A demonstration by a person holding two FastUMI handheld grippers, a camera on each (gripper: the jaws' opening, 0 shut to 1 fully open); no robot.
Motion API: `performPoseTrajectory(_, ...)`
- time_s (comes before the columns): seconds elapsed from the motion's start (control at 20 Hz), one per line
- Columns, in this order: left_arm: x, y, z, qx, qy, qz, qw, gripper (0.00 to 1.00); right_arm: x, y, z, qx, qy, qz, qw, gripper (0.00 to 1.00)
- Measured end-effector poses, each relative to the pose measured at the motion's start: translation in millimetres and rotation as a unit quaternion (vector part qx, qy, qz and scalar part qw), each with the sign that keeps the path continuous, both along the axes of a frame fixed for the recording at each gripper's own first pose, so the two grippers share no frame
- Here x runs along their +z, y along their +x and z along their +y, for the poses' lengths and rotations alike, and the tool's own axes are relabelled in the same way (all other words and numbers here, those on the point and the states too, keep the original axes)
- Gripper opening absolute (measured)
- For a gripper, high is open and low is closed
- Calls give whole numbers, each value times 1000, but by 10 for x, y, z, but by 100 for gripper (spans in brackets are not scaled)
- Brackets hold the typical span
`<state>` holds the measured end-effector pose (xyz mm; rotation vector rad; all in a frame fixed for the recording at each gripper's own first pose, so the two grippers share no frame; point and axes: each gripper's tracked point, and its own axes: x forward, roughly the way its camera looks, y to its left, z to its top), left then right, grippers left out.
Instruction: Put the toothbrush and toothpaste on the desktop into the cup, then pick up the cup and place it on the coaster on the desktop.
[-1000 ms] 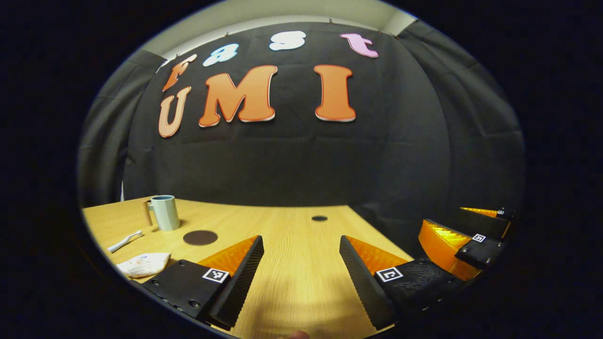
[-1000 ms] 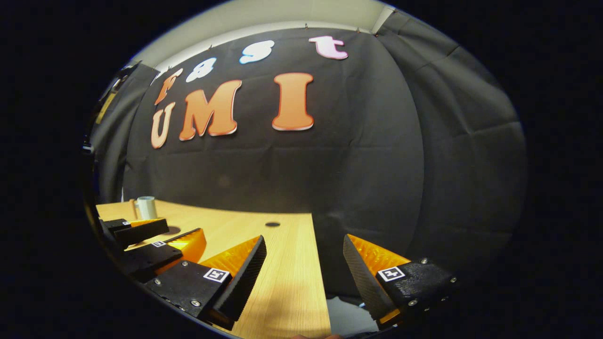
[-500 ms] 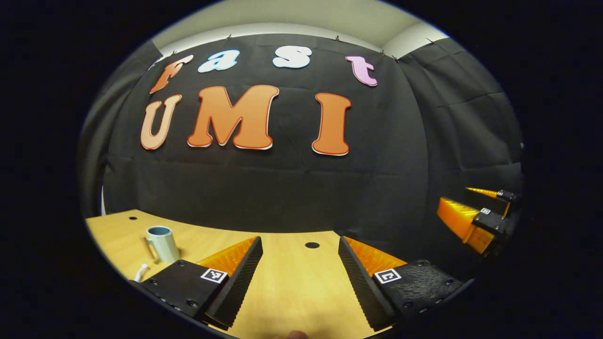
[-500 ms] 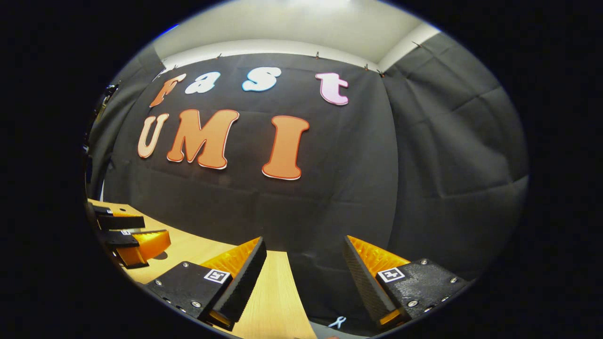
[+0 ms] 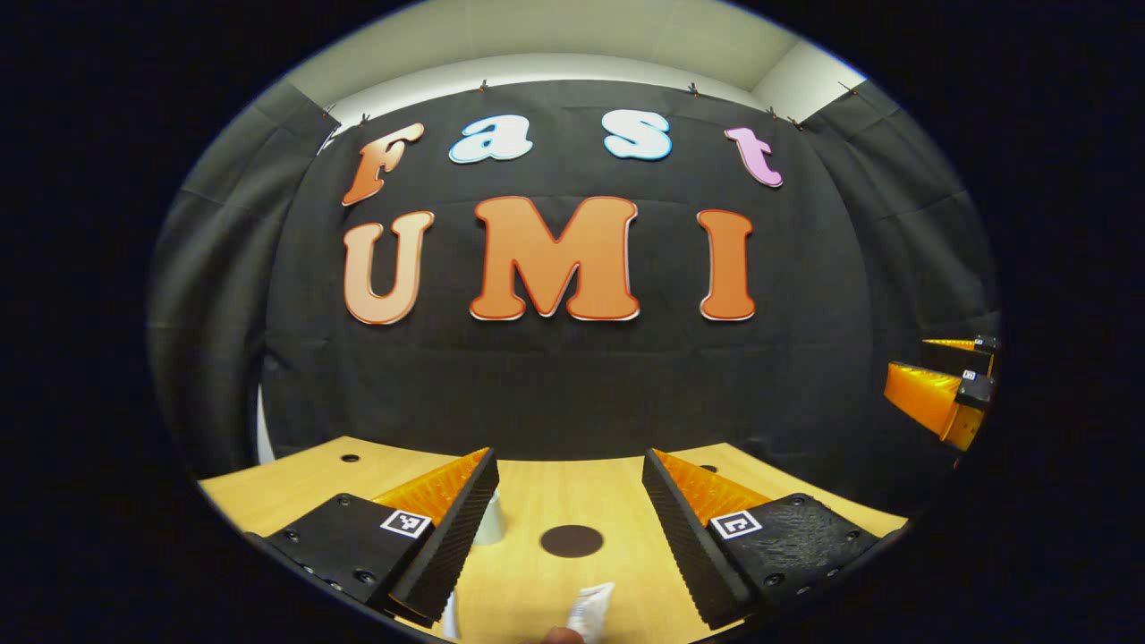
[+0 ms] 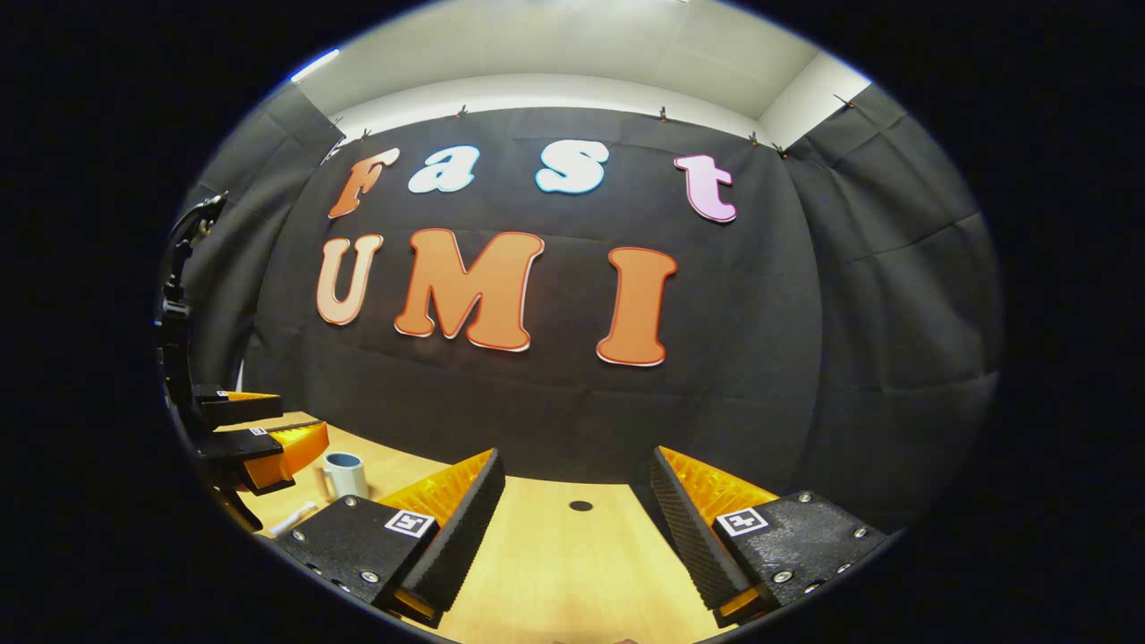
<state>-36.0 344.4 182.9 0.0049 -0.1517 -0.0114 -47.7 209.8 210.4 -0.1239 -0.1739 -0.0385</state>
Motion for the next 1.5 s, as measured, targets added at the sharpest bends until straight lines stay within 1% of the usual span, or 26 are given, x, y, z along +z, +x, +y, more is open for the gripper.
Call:
performPoseTrajectory(0.05,24,-12,190,15,5,1,1000,97,39,14,141,7,3,0,1000,100)
performPoseTrajectory(0.1,38,-24,388,27,8,3,1000,97,59,26,263,17,3,2,1000,99)
performPoseTrajectory(0.15,40,-39,561,36,5,5,999,97,59,31,390,22,2,6,1000,100)
performPoseTrajectory(0.3,-20,-21,942,47,-11,27,999,96,1,49,742,43,-12,18,999,99)
performPoseTrajectory(0.4,-31,8,1132,54,-7,37,998,97,-51,78,901,49,-24,25,998,100)
performPoseTrajectory(0.45,-29,12,1198,56,-1,42,998,97,-92,82,948,51,-24,31,998,99)
performPoseTrajectory(0.5,-56,36,1222,53,7,49,997,97,-120,97,994,53,-21,38,998,98)
performPoseTrajectory(0.55,-68,61,1239,48,11,54,997,97,-153,129,1022,55,-16,47,997,100)
performPoseTrajectory(0.65,-84,108,1245,33,16,65,997,97,-176,172,1067,59,-4,61,996,100)
performPoseTrajectory(0.75,-113,159,1252,18,15,77,997,96,-180,195,1082,60,3,69,996,98)
performPoseTrajectory(0.9,-273,277,1198,-6,12,114,993,97,-170,206,1093,60,7,71,996,98)
performPoseTrajectory(1.05,-522,366,1197,-8,13,159,987,97,-225,204,1089,59,7,80,995,98)
performPoseTrajectory(1.2,-833,412,1181,-7,9,213,977,96,-325,258,1106,56,4,92,994,98)
performPoseTrajectory(1.3,-1010,472,1184,-11,3,251,968,97,-388,260,1138,61,2,97,993,98)
performPoseTrajectory(1.5,-1305,586,1202,-17,-7,323,946,97,-482,248,1226,73,-1,107,992,99)
